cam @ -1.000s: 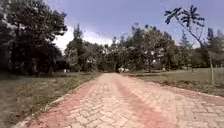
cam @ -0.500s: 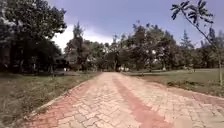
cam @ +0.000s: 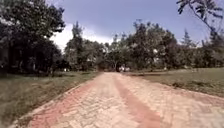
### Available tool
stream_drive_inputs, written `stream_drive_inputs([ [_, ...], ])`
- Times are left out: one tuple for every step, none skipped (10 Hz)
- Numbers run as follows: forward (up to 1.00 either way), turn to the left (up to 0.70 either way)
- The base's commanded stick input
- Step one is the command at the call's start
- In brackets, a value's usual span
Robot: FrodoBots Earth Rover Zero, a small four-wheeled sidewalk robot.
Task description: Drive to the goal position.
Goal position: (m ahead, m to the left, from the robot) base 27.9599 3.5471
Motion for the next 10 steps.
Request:
stream_drive_inputs([
  [0.70, 0.00],
  [0.70, 0.00],
  [0.70, 0.00],
  [0.70, 0.00],
  [0.70, 0.00],
  [0.70, 0.00],
  [0.70, 0.00],
  [0.70, 0.00],
  [0.70, 0.00],
  [0.70, 0.00],
])
